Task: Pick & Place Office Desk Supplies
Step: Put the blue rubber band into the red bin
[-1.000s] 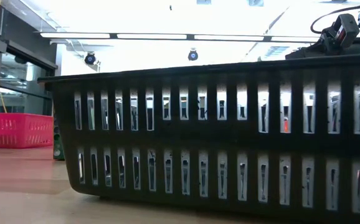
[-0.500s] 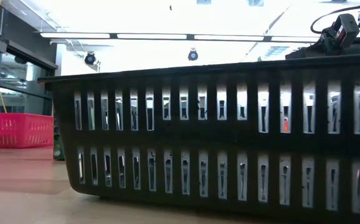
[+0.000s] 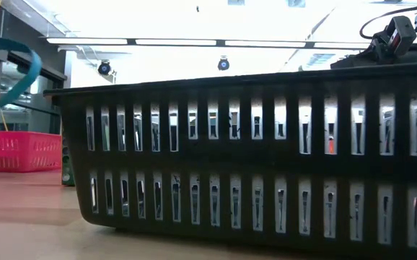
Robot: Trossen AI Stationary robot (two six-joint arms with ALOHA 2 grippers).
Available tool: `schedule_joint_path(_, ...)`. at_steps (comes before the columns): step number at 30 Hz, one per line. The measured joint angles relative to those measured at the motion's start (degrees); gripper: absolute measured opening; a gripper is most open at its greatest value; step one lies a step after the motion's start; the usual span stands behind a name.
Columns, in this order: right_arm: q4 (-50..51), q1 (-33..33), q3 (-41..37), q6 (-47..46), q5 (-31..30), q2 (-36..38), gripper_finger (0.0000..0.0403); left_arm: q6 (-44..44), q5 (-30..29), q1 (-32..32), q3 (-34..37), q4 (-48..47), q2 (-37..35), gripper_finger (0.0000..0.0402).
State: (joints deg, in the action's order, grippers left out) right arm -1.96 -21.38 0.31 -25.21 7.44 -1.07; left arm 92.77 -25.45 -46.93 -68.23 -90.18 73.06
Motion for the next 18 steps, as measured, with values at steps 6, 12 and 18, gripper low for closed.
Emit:
schedule_joint_path(6, 0.0, 0.0, 0.0, 0.0, 0.0, 0.0, 0.013, -5.3, -0.4, 7.2, 0.0, 0.1, -1.3, 0.0001)
schedule_joint_path(12, 0.0, 0.0, 0.0, 0.0, 0.0, 0.0, 0.013, -11.9, -0.4, 15.6, 0.0, 0.1, -1.7, 0.0001)
schedule_joint_path(18, 0.0, 0.0, 0.0, 0.0, 0.0, 0.0, 0.013, -19.4, -1.1, 23.8, 0.0, 0.2, -2.4, 0.0001)
